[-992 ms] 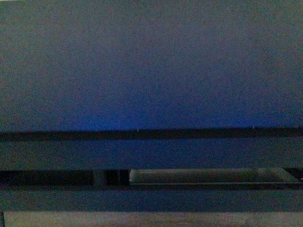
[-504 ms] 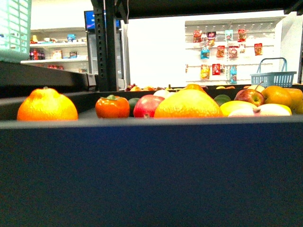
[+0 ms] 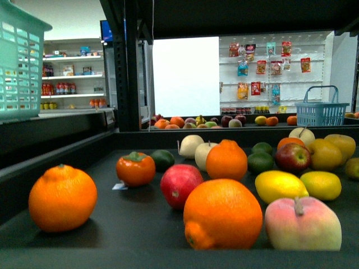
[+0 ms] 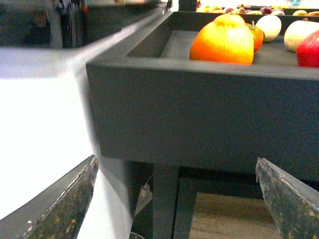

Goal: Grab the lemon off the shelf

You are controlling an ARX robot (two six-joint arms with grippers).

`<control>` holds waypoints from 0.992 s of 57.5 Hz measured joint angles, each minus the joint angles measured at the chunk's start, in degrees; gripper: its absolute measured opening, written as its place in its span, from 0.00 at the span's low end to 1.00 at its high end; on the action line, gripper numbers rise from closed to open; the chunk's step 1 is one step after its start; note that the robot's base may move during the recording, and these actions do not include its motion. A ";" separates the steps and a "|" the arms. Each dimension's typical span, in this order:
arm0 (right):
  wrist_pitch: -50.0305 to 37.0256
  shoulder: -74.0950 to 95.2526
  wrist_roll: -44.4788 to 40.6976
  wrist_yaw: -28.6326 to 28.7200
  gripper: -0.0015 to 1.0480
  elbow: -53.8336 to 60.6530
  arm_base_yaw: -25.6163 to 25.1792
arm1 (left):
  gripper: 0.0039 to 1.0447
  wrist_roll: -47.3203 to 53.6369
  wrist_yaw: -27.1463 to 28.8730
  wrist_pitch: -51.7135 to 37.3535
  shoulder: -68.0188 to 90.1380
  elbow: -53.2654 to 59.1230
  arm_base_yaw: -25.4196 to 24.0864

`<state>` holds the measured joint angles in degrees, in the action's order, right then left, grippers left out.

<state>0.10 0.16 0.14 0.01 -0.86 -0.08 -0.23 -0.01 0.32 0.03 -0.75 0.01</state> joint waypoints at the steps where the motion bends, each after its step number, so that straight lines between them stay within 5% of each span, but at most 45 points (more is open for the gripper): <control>1: 0.00 0.00 0.00 -0.02 0.98 0.00 0.00 | 0.93 0.00 0.02 0.00 0.00 0.00 0.00; 57: 0.00 0.00 0.02 0.02 0.98 0.00 0.00 | 0.93 0.04 0.00 -0.02 0.00 0.00 0.00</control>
<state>0.10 0.16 0.16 0.03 -0.86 -0.08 -0.19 -0.01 0.30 0.03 -0.75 0.01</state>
